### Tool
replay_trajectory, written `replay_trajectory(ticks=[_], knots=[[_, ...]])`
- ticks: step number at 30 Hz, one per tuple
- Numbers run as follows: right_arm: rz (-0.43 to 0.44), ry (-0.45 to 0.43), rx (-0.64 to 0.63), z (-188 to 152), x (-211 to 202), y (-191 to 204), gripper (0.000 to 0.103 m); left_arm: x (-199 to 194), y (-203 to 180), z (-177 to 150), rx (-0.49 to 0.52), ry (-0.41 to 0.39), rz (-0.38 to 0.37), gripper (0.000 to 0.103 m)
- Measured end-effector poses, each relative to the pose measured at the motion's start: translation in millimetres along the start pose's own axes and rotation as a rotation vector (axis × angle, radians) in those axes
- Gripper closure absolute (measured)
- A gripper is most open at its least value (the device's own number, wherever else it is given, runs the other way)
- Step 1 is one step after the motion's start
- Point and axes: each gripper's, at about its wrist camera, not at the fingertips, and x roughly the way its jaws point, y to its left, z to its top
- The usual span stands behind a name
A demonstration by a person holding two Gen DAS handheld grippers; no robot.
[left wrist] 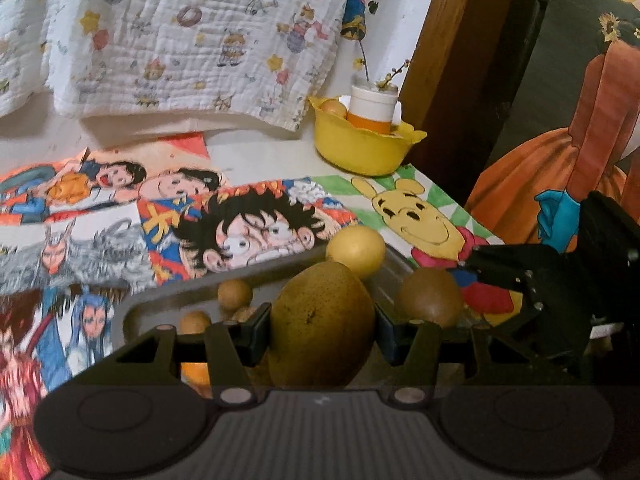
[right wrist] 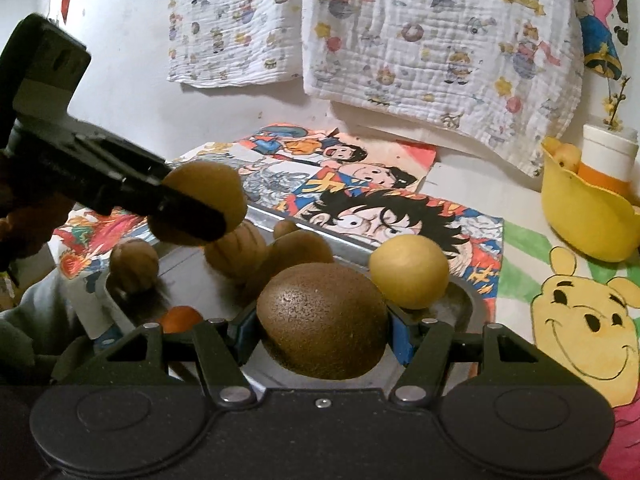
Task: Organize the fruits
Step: 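Carry both held brown fruits over the metal tray, then lower both brown fruits onto the metal tray and open both tools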
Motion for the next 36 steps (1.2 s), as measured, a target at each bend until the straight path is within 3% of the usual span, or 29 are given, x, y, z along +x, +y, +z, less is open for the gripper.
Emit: replay_trajectory(ticks=[11,28,36], knots=[[0.023,0.012,-0.034,-3,9,12,0.038,-3,4,-29,-0.009,0.057,0.048,0.046],[0.015,0.037,-0.05,-3,16,15,0.038,6,-3,-32,0.07,0.14,0.065,0.046],[0.016,0.047,-0.051,-2,22,14,0.037,10,1,-27,0.042,0.162,0.067,0.045]])
